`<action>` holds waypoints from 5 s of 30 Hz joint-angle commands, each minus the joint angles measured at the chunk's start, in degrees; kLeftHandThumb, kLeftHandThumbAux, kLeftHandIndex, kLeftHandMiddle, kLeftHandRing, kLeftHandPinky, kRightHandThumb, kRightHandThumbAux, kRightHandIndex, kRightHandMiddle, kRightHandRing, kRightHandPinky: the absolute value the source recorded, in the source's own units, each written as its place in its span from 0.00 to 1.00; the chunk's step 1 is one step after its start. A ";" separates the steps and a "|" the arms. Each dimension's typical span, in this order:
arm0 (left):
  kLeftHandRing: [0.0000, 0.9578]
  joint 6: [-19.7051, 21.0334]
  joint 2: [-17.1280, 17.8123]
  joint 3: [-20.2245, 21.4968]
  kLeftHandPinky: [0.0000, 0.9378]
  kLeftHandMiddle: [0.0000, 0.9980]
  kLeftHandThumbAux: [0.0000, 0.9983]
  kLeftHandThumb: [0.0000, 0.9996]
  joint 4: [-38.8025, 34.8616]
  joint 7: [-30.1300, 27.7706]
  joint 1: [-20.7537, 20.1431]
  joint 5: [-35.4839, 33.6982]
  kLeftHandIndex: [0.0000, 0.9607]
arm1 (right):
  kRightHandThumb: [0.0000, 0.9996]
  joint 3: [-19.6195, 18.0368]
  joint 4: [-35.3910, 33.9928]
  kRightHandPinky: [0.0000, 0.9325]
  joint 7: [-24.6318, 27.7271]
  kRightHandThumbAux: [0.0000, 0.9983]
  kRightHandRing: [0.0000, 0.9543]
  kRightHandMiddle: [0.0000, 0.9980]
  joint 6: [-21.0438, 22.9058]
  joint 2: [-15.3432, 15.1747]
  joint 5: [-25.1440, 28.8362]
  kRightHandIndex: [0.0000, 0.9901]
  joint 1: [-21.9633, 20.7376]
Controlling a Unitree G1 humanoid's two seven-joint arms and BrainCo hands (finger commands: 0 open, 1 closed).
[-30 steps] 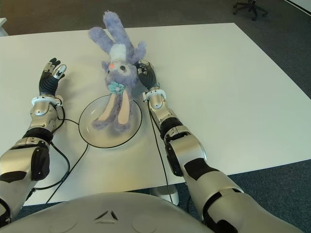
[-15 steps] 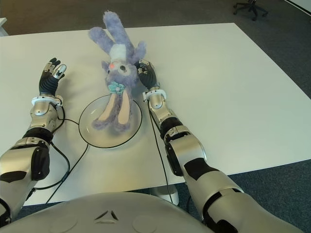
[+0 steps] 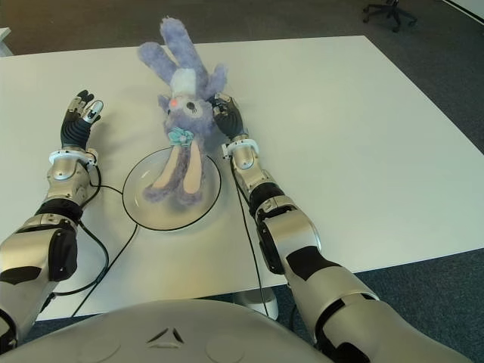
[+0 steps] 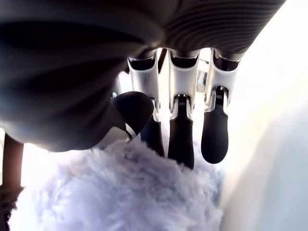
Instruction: Put the doll into the plate.
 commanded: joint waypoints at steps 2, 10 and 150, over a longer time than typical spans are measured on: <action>0.10 1.42 -2.65 -0.50 0.11 0.09 0.47 0.00 3.31 0.30 4.75 0.61 0.02 | 0.85 -1.95 -0.14 0.35 5.64 0.68 0.36 0.45 3.13 0.81 3.03 0.41 -0.09; 0.09 1.23 -2.70 -0.31 0.10 0.08 0.47 0.00 3.33 -0.09 4.85 0.36 0.02 | 0.70 -1.59 -1.10 0.29 6.16 0.71 0.27 0.25 5.79 0.53 2.42 0.41 0.04; 0.10 1.46 -2.65 1.02 0.13 0.09 0.47 0.00 3.90 -1.93 5.59 0.30 0.00 | 0.12 2.47 -36.65 0.11 23.80 0.50 0.02 0.00 14.36 0.01 9.21 0.00 29.90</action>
